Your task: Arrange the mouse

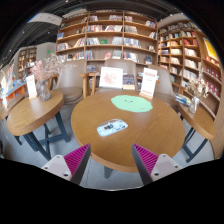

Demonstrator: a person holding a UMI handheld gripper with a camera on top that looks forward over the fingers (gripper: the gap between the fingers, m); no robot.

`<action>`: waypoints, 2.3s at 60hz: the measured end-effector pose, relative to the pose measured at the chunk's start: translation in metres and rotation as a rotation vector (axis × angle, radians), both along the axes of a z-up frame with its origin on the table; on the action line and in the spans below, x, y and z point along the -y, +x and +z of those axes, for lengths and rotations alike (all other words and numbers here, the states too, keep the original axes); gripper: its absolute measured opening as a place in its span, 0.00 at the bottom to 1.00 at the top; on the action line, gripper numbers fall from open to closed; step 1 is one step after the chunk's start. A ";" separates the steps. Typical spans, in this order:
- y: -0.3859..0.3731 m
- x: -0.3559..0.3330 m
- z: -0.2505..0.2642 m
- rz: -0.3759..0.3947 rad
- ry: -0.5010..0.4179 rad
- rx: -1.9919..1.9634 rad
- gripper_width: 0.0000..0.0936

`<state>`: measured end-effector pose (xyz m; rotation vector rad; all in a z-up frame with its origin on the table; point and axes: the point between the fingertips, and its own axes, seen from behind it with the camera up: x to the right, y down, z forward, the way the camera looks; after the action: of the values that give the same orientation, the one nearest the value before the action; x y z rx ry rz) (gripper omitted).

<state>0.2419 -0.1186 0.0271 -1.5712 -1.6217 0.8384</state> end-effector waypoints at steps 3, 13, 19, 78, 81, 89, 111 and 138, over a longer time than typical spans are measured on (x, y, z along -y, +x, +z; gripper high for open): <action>-0.006 0.003 -0.005 -0.008 -0.001 0.006 0.91; -0.035 0.011 -0.024 -0.028 0.000 0.031 0.91; -0.052 0.013 -0.030 -0.037 0.004 0.044 0.91; -0.175 0.056 -0.040 0.027 -0.034 0.097 0.49; -0.175 0.056 -0.039 0.043 -0.011 0.102 0.48; -0.180 0.052 -0.021 0.063 -0.023 0.107 0.46; -0.325 -0.059 0.050 0.018 0.005 -0.001 0.46; -0.372 -0.127 -0.037 -0.099 -0.019 0.086 0.49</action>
<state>-0.1297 0.0084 -0.0098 -1.7067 -1.5852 0.7452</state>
